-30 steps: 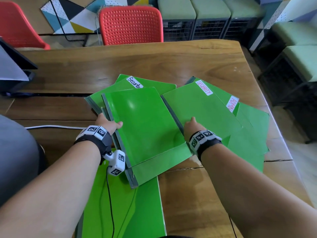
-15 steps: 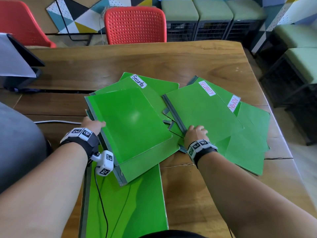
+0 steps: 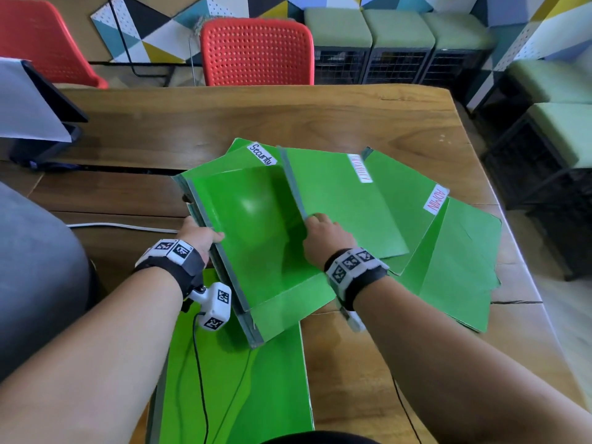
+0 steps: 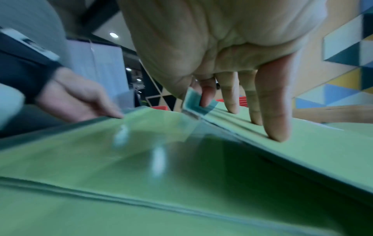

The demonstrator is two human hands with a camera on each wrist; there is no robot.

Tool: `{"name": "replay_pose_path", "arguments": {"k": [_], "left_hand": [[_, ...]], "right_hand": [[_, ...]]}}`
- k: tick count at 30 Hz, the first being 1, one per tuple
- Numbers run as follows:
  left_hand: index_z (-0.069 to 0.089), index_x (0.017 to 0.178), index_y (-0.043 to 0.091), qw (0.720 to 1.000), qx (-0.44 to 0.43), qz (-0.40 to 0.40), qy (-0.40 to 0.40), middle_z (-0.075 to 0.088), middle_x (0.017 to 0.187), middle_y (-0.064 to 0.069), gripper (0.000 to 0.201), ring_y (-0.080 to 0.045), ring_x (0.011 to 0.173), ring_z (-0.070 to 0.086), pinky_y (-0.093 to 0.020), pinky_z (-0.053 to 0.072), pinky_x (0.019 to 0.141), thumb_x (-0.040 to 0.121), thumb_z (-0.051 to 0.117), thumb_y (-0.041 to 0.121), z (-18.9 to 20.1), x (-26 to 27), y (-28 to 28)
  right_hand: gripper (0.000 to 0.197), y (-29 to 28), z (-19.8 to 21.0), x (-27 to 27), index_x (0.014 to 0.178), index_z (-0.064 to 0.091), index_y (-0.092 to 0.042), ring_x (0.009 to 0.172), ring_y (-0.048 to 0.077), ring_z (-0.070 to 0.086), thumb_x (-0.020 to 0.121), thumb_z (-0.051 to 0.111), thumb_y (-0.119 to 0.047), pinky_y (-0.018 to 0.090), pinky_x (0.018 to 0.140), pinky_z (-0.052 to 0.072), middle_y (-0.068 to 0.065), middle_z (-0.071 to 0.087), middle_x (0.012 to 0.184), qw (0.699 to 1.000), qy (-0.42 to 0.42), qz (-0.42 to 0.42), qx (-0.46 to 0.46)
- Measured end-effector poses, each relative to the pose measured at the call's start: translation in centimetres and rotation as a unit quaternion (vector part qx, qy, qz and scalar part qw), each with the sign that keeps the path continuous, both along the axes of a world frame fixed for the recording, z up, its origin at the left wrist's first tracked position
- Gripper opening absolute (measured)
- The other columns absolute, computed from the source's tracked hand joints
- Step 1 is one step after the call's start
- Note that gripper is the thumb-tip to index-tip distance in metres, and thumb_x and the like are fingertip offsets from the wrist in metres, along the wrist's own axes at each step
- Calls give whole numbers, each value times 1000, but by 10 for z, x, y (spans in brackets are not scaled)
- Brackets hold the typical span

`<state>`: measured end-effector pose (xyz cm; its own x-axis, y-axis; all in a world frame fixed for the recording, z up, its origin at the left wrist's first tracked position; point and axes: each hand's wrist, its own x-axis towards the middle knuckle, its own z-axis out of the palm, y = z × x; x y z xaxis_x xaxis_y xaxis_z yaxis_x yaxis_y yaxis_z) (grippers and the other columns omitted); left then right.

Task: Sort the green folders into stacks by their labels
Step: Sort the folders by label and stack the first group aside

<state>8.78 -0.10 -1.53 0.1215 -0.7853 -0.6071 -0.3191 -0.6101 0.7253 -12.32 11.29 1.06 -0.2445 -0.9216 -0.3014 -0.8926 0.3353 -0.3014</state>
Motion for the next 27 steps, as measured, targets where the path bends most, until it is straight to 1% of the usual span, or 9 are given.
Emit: {"name": "replay_pose_path", "arguments": {"k": [5, 10, 13, 15, 19, 23, 24, 26, 27], "left_hand": [[15, 153, 15, 999, 7, 32, 36, 21, 159, -9, 96, -36, 141, 31, -50, 33, 108, 82, 64, 56, 4, -14, 7], [22, 147, 12, 1000, -24, 7, -13, 30, 153, -15, 84, -37, 134, 38, -47, 40, 98, 81, 73, 6, -7, 11, 0], [33, 136, 19, 997, -10, -2, 75, 37, 149, -12, 85, -37, 126, 46, -56, 43, 98, 66, 80, 9, -11, 41, -8], [44, 125, 21, 988, -18, 24, 151, 37, 149, -17, 70, -34, 128, 44, -56, 40, 100, 65, 76, 4, -20, 59, -16], [54, 100, 20, 969, -37, -3, 244, 56, 92, -9, 29, -21, 81, 56, -39, 48, 73, 93, 45, -7, 17, 49, -6], [36, 143, 11, 979, -32, 4, 202, 45, 144, -14, 46, -29, 131, 45, -50, 37, 107, 98, 46, 14, 23, 19, -17], [42, 137, 11, 983, -27, 0, 179, 53, 133, -12, 40, -28, 120, 53, -49, 45, 97, 99, 46, 20, 22, 10, -21], [58, 98, 15, 996, -16, -19, 91, 58, 102, -7, 11, -20, 80, 57, -41, 54, 68, 98, 47, 20, 14, -6, -32], [57, 89, 19, 998, -15, -44, 38, 58, 101, -9, 10, -21, 78, 56, -43, 55, 70, 96, 51, 18, 9, -10, -35]], "right_hand": [[36, 10, -4, 67, 131, 49, -23, 116, 25, 51, 97, 41, -19, 44, 87, 53, 3, 50, 136, 991, -24, 127, 16], [22, 0, -14, 59, 112, 61, -15, 116, 24, 54, 100, 44, -23, 45, 93, 53, 3, 55, 126, 991, -81, 107, -4], [52, -16, -12, 8, 143, 40, -18, 138, 27, 34, 94, 56, -27, 47, 113, 34, 7, 32, 152, 995, -80, -52, -44], [72, -23, -8, -20, 151, 22, -17, 141, 29, 30, 92, 60, -33, 46, 114, 32, 11, 24, 156, 983, -124, -134, -22], [70, -24, -10, -44, 147, 31, -14, 108, 26, 59, 90, 63, -39, 39, 83, 54, 13, 51, 137, 912, -352, -203, 50], [64, -11, -20, -60, 146, 35, -14, 99, 29, 62, 89, 65, -19, 50, 86, 56, 13, 57, 120, 813, -489, -316, 20], [67, -8, -23, -65, 148, 31, -14, 100, 30, 62, 90, 64, -15, 51, 88, 55, 12, 56, 119, 798, -498, -339, 4], [69, -2, -28, -75, 150, 27, -16, 97, 30, 61, 91, 62, -12, 52, 90, 54, 9, 55, 117, 787, -494, -369, -15], [70, 2, -30, -81, 151, 26, -17, 94, 29, 61, 91, 62, -12, 52, 90, 54, 7, 54, 117, 784, -490, -381, -19]]}}
